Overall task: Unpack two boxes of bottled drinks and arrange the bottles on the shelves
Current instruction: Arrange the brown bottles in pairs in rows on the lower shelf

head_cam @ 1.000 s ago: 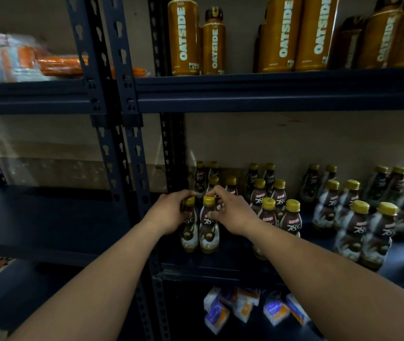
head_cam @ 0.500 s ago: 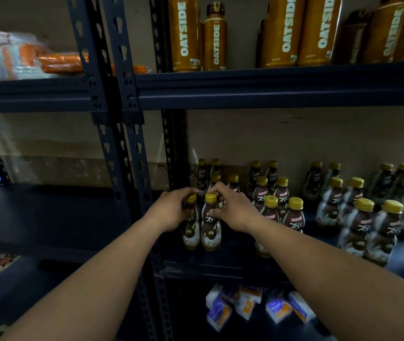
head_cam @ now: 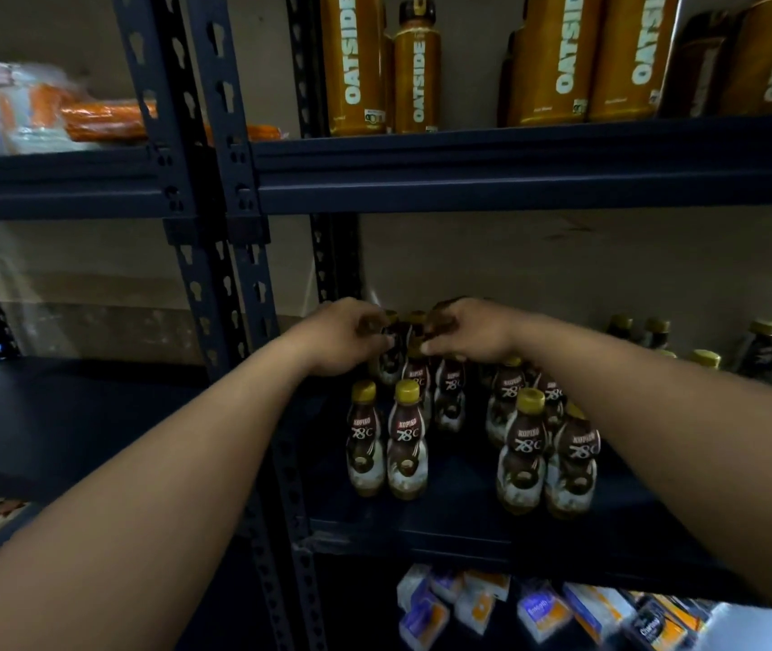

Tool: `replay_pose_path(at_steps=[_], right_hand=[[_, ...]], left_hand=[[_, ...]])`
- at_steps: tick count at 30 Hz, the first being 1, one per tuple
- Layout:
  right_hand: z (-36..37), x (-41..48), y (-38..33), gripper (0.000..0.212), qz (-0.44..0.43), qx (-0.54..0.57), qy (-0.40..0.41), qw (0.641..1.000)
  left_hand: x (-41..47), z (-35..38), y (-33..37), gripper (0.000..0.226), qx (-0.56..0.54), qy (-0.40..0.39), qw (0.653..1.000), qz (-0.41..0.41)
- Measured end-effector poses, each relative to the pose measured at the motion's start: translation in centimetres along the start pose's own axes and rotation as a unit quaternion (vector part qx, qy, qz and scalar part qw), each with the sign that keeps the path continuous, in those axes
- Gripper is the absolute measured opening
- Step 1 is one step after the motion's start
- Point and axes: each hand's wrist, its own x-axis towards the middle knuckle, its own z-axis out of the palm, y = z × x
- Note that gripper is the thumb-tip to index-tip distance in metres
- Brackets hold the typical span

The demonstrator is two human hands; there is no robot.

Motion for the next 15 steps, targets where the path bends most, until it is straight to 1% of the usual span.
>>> replay_pose_path(at_steps=[1, 4, 6, 8, 9, 12, 13, 15], right_hand=[[-0.8, 0.4, 0.3, 0.037, 0.02, -0.023, -0.024, 0.999], [-2.3, 1.6, 1.0, 0.057, 0.078, -0.077, -0.1, 0.989], [-2.4, 2.9, 1.8, 0.059, 0.098, -0.081, -0.134, 0.983], [-1.9, 4.0, 2.8, 0.062, 0.107, -0.072, -0.163, 0.978], [-1.5, 4.7, 3.4, 0.063, 0.104, -0.071, -0.167, 0.978], [-0.2, 6.6, 5.6, 0.066, 0.091, -0.078, -0.117, 0.986], [0.3, 7.0, 6.1, 0.07, 0.096, -0.08, -0.105, 0.987], [1.0, 7.4, 6.9, 0.07, 0.094, -0.067, -0.084, 0.99]], left_hand=[[1.0, -0.3, 0.1, 0.033, 0.017, -0.023, 1.0, -0.002], [3.7, -0.9, 0.7, 0.046, 0.087, -0.115, 0.989, -0.02], [5.3, -0.8, 1.4, 0.051, 0.102, -0.169, 0.979, -0.039], [7.1, 0.1, 1.3, 0.049, 0.132, -0.193, 0.971, -0.046], [8.1, 0.9, 0.9, 0.051, 0.153, -0.195, 0.968, -0.047], [11.2, 3.5, -0.8, 0.084, 0.179, -0.18, 0.966, -0.043], [11.2, 4.1, -0.6, 0.082, 0.178, -0.173, 0.968, -0.044], [11.2, 5.3, -0.8, 0.06, 0.164, -0.155, 0.972, -0.059]])
